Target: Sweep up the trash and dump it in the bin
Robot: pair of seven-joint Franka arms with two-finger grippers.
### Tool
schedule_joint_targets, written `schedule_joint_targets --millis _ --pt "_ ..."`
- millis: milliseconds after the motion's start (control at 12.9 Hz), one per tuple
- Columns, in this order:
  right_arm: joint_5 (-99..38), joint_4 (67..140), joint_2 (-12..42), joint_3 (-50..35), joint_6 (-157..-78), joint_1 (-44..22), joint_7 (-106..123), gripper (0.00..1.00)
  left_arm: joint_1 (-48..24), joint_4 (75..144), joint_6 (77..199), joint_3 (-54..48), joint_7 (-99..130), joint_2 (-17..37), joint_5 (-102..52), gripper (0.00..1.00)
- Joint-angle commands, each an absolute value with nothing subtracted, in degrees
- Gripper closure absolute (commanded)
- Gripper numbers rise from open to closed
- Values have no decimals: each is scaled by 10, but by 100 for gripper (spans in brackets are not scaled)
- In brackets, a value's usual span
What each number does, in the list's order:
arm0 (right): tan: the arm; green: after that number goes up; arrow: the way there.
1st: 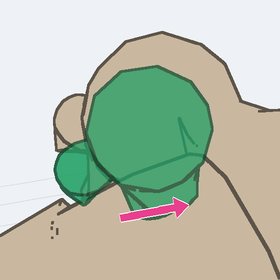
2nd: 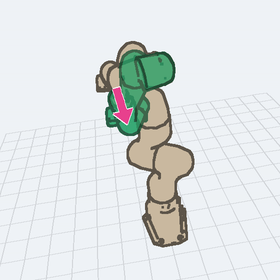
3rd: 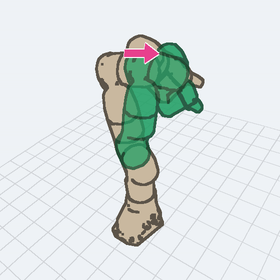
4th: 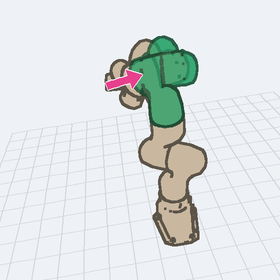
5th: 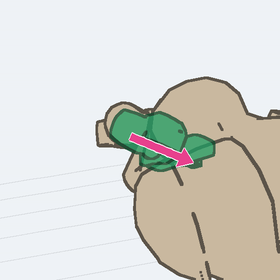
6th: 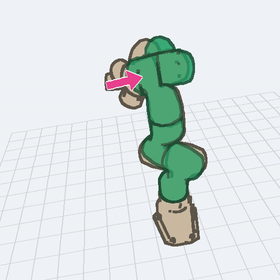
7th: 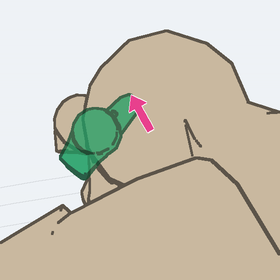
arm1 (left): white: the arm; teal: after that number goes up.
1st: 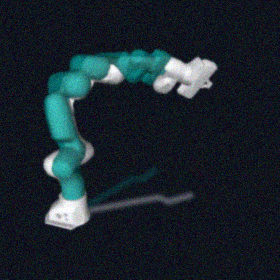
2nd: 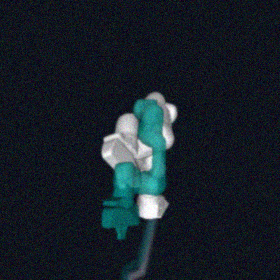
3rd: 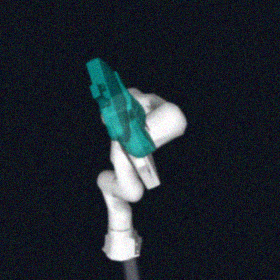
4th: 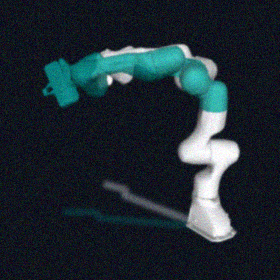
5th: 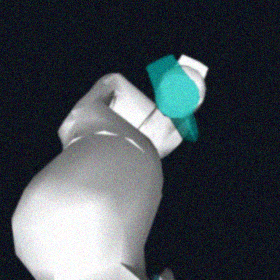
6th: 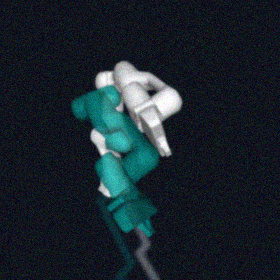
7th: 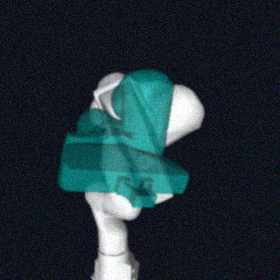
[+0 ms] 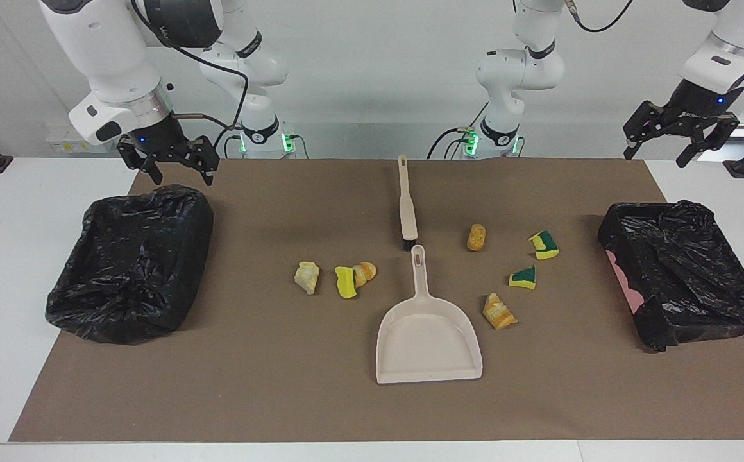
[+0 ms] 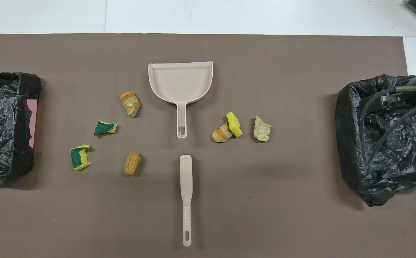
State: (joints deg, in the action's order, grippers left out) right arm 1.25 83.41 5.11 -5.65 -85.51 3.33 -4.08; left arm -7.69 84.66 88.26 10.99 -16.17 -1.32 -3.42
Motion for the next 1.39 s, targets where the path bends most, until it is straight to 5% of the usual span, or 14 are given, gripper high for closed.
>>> schedule_joint_targets --millis 0,772,1313 --pt "5 849 37 -62 -850 40 -45 0 -76 841 870 110 -155 -10 -27 0" --pt "0 851 34 -63 -825 40 -39 0 -86 856 864 89 -146 -28 -9 0" --pt "12 814 79 -70 -830 18 7 0 -184 999 907 77 -81 -101 -10 0"
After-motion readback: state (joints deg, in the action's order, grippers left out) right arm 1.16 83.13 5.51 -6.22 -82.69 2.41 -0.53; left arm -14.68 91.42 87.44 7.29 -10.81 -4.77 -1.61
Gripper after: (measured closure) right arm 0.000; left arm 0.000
